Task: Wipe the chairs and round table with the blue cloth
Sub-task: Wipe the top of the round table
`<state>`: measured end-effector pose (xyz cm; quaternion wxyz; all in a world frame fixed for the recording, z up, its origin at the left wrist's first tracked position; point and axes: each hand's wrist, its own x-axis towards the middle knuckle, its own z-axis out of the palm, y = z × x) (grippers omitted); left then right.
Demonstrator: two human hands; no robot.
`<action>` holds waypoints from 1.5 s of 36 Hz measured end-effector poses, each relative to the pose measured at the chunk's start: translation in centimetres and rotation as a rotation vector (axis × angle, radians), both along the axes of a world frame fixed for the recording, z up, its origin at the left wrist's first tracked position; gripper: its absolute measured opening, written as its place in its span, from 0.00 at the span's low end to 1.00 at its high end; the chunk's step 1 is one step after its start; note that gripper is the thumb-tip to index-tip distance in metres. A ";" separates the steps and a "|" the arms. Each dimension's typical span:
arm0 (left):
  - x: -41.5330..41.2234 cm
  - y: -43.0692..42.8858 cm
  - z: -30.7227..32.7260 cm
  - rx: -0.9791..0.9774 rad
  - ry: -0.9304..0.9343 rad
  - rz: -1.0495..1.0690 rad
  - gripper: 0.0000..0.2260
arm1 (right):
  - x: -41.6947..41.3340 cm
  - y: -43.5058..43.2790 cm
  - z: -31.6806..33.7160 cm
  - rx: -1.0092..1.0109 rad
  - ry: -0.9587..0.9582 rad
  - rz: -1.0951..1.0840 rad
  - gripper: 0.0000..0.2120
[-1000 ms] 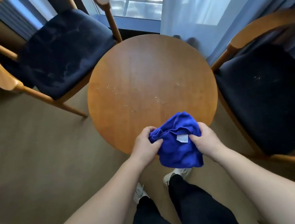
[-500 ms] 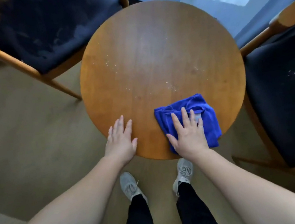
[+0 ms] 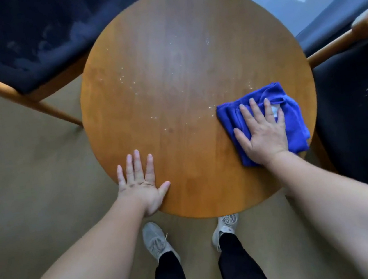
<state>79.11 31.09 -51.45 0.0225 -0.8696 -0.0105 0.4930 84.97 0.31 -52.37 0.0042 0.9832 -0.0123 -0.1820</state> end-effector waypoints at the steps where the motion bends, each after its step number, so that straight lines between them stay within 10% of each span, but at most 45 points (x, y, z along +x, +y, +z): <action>1: 0.1 0.0 0.1 0.008 0.014 0.003 0.36 | 1.2 -0.1 0.0 -0.003 -0.019 -0.012 0.35; 16: 0.8 -0.3 0.5 0.035 0.082 0.001 0.35 | 9.2 3.8 -0.9 0.023 -0.077 0.004 0.31; 33: 0.4 -0.2 -0.2 0.017 0.023 -0.004 0.36 | -12.0 7.6 0.6 0.373 -0.071 0.543 0.22; 38: 0.6 -0.1 -0.3 0.012 0.033 0.001 0.36 | -13.7 9.0 1.5 0.408 -0.319 0.093 0.19; 43: 0.5 -0.2 -0.1 -0.006 0.013 -0.012 0.35 | -13.1 13.5 1.2 0.193 -0.006 -0.424 0.35; 54: 0.3 0.2 -0.2 -0.047 0.006 -0.026 0.35 | -6.4 11.4 -0.8 0.092 -0.070 -0.137 0.37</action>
